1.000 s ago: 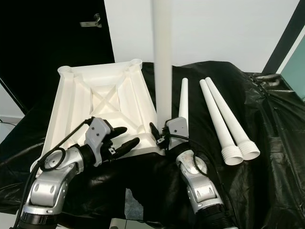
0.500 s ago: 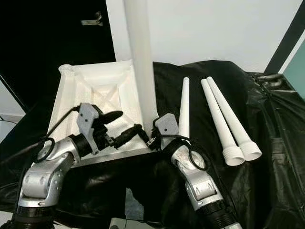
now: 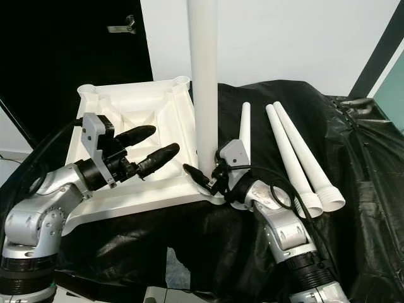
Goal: Building children table
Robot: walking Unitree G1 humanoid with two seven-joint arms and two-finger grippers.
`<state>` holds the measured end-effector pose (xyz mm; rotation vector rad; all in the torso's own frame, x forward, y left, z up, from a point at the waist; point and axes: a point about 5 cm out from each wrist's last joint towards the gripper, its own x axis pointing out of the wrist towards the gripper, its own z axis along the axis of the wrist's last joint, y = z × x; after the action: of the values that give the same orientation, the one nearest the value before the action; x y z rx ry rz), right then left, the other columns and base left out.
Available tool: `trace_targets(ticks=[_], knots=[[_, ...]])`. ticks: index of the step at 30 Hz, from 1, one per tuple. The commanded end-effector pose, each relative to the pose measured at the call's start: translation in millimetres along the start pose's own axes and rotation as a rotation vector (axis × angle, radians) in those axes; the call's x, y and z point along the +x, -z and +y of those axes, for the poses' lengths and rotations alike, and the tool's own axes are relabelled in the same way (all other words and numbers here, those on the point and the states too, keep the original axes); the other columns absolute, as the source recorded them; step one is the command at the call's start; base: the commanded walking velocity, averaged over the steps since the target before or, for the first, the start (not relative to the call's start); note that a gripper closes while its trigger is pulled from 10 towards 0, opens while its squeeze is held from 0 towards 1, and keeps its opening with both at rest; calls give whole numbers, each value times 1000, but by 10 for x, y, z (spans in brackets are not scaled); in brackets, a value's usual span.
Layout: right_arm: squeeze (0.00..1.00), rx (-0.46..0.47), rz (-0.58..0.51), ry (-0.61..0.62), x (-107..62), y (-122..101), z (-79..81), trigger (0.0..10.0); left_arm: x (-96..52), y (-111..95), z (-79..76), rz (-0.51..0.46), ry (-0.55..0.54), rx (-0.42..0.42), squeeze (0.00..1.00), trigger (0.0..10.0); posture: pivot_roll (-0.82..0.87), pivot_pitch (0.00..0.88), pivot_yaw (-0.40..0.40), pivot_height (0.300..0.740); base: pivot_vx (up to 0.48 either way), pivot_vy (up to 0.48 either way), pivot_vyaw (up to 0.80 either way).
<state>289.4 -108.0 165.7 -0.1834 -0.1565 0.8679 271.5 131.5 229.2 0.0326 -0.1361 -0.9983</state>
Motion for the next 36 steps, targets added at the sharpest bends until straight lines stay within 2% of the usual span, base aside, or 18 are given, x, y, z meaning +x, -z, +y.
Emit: trace_targets(ticks=[1, 4, 6, 13, 16, 19, 21, 25, 32, 33, 34, 35, 36], knots=[[0, 0, -22, -26, 9, -84, -31, 10000, -17, -28, -164, -2, 282, 6, 0, 10000, 109, 0, -33, 740, 0, 0, 0], [0, 9, -7, -80, 5, -90, -43, 10000, -2, -64, -187, -6, 324, 7, 0, 10000, 114, 0, -36, 740, 0, 0, 0], [0, -5, 26, -173, 26, -90, -39, 10000, 46, -141, -243, -33, 394, -3, 0, 10000, 117, 0, -39, 740, 0, 0, 0], [0, -15, 37, -212, 64, -99, -55, 10000, 86, -215, -314, -63, 460, 3, 0, 10000, 117, 0, -39, 740, 0, 0, 0], [0, -36, 55, -260, 102, -95, -40, 10000, 146, -254, -365, -81, 496, 3, 0, 10000, 119, 0, -39, 740, 0, 0, 0], [0, -40, 64, -285, 115, -90, -24, 10000, 168, -260, -380, -86, 504, 4, 0, 10000, 119, 0, -38, 740, 0, 0, 0], [0, -36, 89, -368, 129, -74, 47, 10000, 229, -289, -412, -105, 526, -1, 0, 10000, 120, 0, -38, 740, 0, 0, 0], [0, -41, 116, -447, 134, -60, 110, 10000, 286, -323, -430, -116, 542, 2, 0, 10000, 120, 0, -38, 740, 0, 0, 0], [0, -54, 140, -498, 129, -52, 123, 10000, 318, -359, -408, -115, 547, -9, 0, 10000, 122, 0, -38, 740, 0, 0, 0], [0, -64, 152, -509, 117, -45, 105, 10000, 301, -368, -377, -103, 549, -20, 0, 7608, 122, 0, -36, 740, 0, 0, 0], [0, -66, 156, -513, 113, -43, 95, 10000, 293, -367, -365, -94, 550, -22, 0, 3020, 122, 0, -35, 740, 0, 0, 0], [0, -66, 156, -513, 113, -43, 95, 10000, 293, -367, -365, -94, 550, -22, 0, 3020, 122, 0, -35, 740, 0, 0, 0], [0, -68, 160, -515, 107, -42, 82, 10000, 279, -361, -355, -79, 555, -24, 0, 0, 122, 0, -33, 740, 0, 0, 0]])
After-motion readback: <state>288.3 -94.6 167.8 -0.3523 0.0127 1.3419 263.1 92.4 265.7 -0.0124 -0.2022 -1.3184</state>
